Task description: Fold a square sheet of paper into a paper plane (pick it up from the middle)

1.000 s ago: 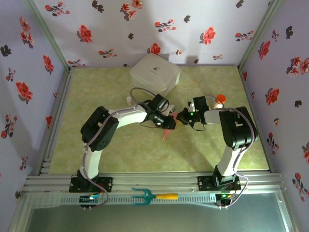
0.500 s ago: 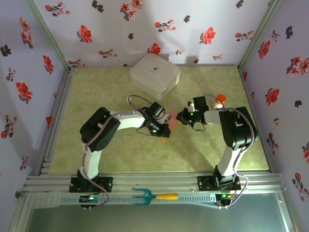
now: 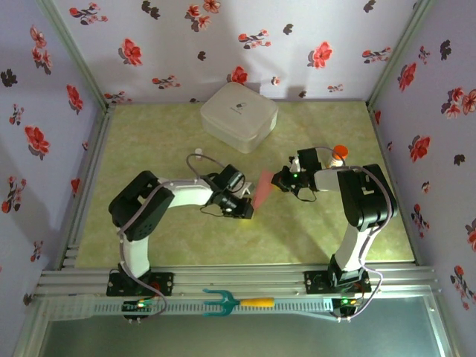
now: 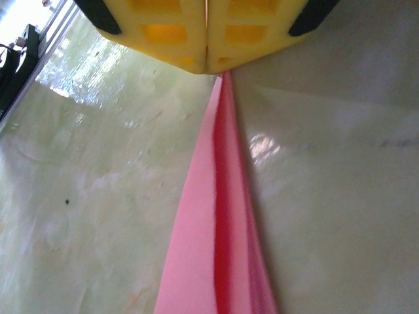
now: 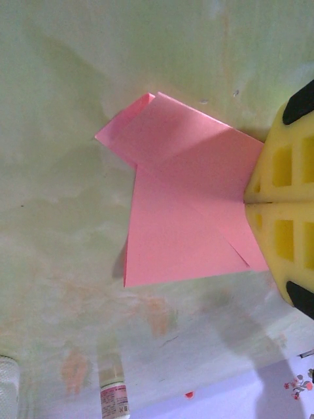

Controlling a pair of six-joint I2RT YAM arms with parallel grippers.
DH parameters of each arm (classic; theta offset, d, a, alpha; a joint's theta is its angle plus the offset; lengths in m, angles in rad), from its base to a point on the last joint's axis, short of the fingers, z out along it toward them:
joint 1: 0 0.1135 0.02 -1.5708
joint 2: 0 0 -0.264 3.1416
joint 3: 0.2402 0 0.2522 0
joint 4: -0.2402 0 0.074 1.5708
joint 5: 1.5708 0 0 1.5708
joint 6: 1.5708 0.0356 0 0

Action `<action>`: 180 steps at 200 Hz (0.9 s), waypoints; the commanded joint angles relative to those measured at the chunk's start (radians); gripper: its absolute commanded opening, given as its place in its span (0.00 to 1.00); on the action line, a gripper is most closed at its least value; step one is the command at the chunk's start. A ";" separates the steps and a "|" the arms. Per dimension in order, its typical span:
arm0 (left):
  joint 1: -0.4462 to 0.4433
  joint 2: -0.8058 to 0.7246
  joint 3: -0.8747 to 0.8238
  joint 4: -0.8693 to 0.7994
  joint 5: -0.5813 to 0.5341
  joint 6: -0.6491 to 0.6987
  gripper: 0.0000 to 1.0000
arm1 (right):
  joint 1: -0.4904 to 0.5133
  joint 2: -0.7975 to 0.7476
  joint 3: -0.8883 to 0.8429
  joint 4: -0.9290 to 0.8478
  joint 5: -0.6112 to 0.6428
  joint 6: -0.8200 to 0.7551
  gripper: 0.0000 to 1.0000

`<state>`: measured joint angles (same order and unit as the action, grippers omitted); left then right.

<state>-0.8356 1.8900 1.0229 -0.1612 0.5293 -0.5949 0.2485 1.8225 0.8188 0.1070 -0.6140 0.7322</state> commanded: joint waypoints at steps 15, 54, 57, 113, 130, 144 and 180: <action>-0.005 -0.093 -0.067 -0.026 -0.072 -0.032 0.06 | -0.010 0.038 -0.006 -0.054 0.043 -0.033 0.00; 0.029 -0.162 -0.069 0.007 -0.142 -0.047 0.04 | 0.002 0.030 0.019 -0.059 -0.030 -0.084 0.00; 0.033 -0.163 -0.071 0.014 -0.141 -0.052 0.05 | 0.004 0.031 0.022 -0.063 -0.038 -0.089 0.00; 0.106 -0.119 -0.035 0.093 -0.113 -0.123 0.14 | 0.073 0.022 0.087 -0.150 -0.125 -0.199 0.00; 0.110 -0.097 -0.021 0.118 -0.096 -0.140 0.19 | 0.087 -0.006 0.086 -0.144 -0.139 -0.199 0.02; 0.113 -0.082 -0.013 0.137 -0.083 -0.157 0.19 | 0.087 -0.046 0.080 -0.158 -0.115 -0.198 0.05; 0.115 -0.040 0.006 0.163 -0.034 -0.177 0.25 | 0.082 -0.187 0.027 -0.213 0.030 -0.168 0.10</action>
<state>-0.7261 1.8111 0.9936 -0.0341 0.4400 -0.7429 0.3355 1.7473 0.8791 -0.0589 -0.6746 0.5587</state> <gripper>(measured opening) 0.247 0.097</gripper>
